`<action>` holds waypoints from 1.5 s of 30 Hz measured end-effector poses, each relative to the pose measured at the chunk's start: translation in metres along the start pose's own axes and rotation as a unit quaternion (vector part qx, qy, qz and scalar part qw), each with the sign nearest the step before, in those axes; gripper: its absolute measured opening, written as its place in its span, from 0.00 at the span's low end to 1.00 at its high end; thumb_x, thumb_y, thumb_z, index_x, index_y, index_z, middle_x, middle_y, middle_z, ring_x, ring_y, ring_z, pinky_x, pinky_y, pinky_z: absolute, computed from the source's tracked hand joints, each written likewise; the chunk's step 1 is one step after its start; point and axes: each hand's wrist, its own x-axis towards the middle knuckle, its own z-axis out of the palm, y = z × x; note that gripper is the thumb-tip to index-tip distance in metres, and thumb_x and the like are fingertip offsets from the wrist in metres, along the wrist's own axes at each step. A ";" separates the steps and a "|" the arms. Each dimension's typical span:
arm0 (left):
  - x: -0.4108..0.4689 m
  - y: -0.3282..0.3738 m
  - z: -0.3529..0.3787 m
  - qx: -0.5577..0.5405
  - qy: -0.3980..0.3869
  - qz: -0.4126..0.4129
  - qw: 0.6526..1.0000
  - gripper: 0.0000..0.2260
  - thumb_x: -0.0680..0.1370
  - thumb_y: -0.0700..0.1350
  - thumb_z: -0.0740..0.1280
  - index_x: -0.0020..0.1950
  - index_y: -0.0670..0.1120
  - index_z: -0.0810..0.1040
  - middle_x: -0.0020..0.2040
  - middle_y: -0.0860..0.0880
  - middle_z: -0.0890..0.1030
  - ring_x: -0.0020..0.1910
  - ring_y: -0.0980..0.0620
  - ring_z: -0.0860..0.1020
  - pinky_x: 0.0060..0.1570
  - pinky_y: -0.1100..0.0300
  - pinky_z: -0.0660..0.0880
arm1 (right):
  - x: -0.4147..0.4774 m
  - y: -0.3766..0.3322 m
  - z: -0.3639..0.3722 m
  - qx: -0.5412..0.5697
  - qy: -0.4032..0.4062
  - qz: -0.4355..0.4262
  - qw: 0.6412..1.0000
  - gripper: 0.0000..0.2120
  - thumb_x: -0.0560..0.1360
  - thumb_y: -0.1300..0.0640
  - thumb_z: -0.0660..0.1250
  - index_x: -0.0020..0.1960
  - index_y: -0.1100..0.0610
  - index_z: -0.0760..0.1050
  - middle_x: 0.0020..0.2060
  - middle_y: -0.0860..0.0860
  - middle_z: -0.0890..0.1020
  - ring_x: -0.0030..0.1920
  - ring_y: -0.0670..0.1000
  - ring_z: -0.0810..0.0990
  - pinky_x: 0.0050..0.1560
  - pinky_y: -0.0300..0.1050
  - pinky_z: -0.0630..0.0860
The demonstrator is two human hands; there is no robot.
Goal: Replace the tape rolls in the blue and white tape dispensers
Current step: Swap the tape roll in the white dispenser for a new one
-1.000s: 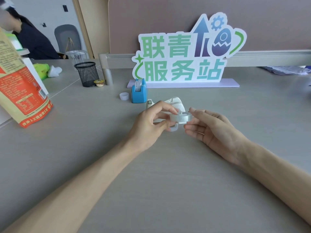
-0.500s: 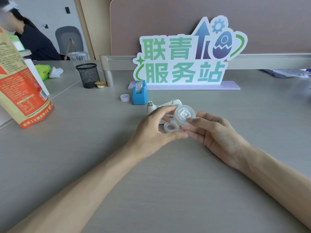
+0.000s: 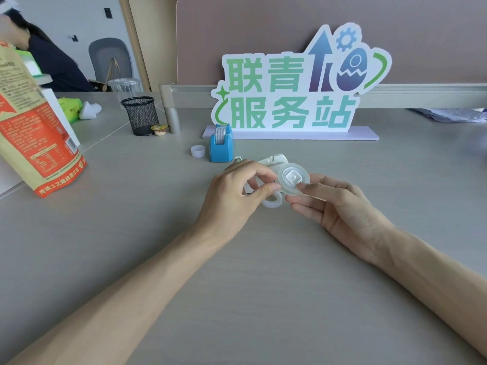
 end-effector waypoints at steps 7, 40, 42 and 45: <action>-0.001 0.002 -0.001 -0.045 -0.024 -0.060 0.997 0.03 0.73 0.42 0.71 0.41 0.47 0.79 0.36 0.55 0.79 0.36 0.59 0.74 0.34 0.66 0.68 | 0.003 0.003 -0.001 0.009 0.024 -0.018 1.000 0.07 0.74 0.64 0.68 0.52 0.63 0.81 0.46 0.54 0.87 0.45 0.50 0.86 0.47 0.40 0.82; 0.036 -0.041 0.010 0.034 0.115 -0.030 0.992 0.03 0.75 0.40 0.70 0.45 0.45 0.83 0.43 0.50 0.79 0.42 0.66 0.72 0.42 0.75 0.66 | 0.071 0.018 0.016 -0.351 0.165 -0.368 0.845 0.09 0.79 0.64 0.62 0.58 0.57 0.75 0.54 0.49 0.81 0.47 0.46 0.79 0.45 0.25 0.70; 0.036 -0.041 0.010 0.030 0.111 -0.035 0.993 0.03 0.75 0.39 0.69 0.45 0.44 0.83 0.43 0.51 0.79 0.42 0.68 0.71 0.42 0.76 0.65 | 0.072 0.017 0.015 -0.358 0.167 -0.362 0.845 0.10 0.79 0.64 0.63 0.58 0.56 0.75 0.55 0.49 0.81 0.46 0.45 0.79 0.43 0.25 0.70; 0.036 -0.042 0.009 0.045 0.103 -0.031 0.993 0.02 0.75 0.39 0.69 0.44 0.44 0.82 0.43 0.53 0.78 0.42 0.67 0.70 0.43 0.76 0.65 | 0.071 0.016 0.015 -0.356 0.171 -0.356 0.847 0.10 0.79 0.65 0.63 0.58 0.56 0.75 0.55 0.48 0.81 0.46 0.40 0.78 0.42 0.25 0.69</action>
